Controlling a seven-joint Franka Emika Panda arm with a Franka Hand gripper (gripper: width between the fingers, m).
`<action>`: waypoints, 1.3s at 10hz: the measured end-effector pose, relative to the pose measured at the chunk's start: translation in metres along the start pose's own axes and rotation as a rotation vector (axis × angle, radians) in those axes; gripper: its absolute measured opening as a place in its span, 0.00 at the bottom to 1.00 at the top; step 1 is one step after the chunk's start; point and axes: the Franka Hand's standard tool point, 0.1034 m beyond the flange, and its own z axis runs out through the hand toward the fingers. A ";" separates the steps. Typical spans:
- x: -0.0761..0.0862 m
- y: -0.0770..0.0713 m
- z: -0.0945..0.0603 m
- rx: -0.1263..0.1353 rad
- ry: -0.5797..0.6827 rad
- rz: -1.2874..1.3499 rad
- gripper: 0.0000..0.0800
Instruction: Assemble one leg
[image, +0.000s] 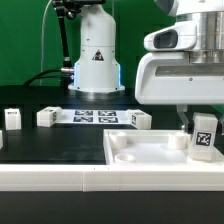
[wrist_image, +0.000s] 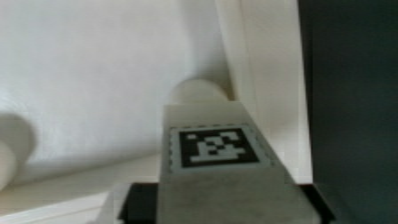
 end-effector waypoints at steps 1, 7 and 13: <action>0.000 0.000 0.000 0.000 0.000 0.028 0.37; 0.000 0.003 0.000 -0.003 0.000 0.521 0.37; -0.002 0.002 0.002 -0.009 -0.001 1.082 0.37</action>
Offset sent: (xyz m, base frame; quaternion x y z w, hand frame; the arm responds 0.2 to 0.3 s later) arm 0.0006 -0.0031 0.0033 0.0036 0.0056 0.2415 0.9704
